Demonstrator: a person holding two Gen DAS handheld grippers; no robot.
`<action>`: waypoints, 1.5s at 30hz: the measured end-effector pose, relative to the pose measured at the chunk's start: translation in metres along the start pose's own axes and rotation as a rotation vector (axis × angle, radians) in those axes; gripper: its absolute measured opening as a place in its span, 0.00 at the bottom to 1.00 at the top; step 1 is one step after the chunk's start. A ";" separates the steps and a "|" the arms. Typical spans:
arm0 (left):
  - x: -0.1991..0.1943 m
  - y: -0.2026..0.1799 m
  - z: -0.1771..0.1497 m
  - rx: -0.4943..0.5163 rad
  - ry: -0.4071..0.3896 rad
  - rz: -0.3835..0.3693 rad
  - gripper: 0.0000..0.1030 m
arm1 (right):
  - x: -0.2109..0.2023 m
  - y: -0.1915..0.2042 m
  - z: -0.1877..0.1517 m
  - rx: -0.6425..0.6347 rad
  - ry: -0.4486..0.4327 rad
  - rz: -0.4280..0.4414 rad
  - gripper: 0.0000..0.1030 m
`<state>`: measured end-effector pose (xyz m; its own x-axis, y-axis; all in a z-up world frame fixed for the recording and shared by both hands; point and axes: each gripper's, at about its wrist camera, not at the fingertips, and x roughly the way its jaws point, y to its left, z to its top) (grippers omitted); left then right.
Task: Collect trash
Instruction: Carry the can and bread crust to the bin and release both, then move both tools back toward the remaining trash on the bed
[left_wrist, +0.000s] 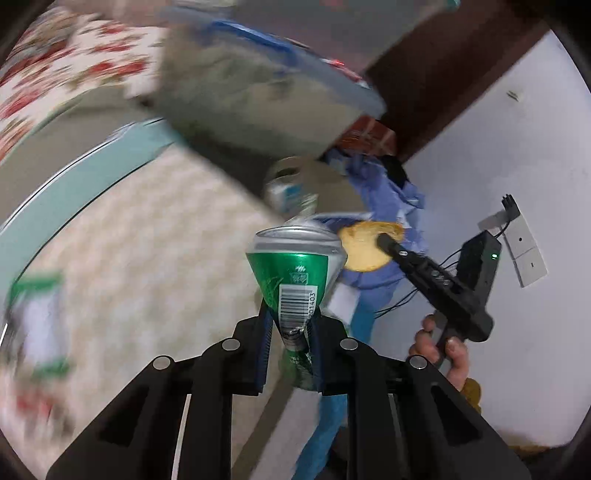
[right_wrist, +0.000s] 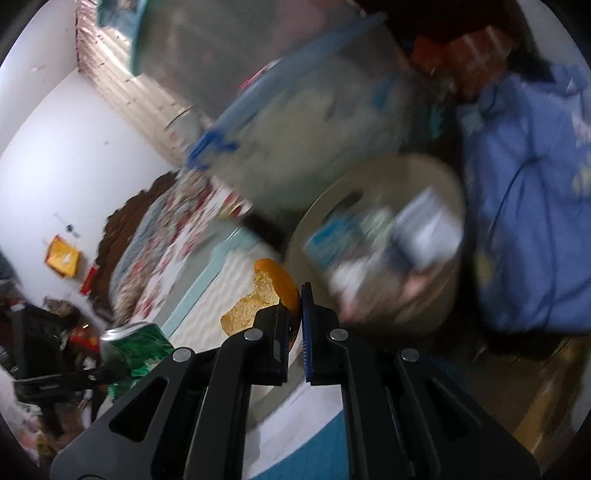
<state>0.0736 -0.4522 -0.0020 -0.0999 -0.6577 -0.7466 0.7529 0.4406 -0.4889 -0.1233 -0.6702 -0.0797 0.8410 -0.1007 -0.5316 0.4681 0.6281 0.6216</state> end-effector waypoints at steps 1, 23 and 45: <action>0.017 -0.011 0.018 0.018 0.015 -0.012 0.16 | 0.004 -0.003 0.011 -0.004 -0.004 -0.021 0.08; 0.028 -0.023 -0.038 0.056 0.010 0.041 0.56 | -0.009 0.007 0.018 0.017 -0.106 0.089 0.68; -0.257 0.175 -0.293 -0.475 -0.401 0.307 0.56 | 0.237 0.321 -0.176 -0.316 0.601 0.367 0.56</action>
<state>0.0407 -0.0266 -0.0278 0.3888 -0.5956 -0.7030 0.3334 0.8022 -0.4952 0.1781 -0.3568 -0.1076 0.5932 0.5365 -0.6002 0.0117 0.7397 0.6728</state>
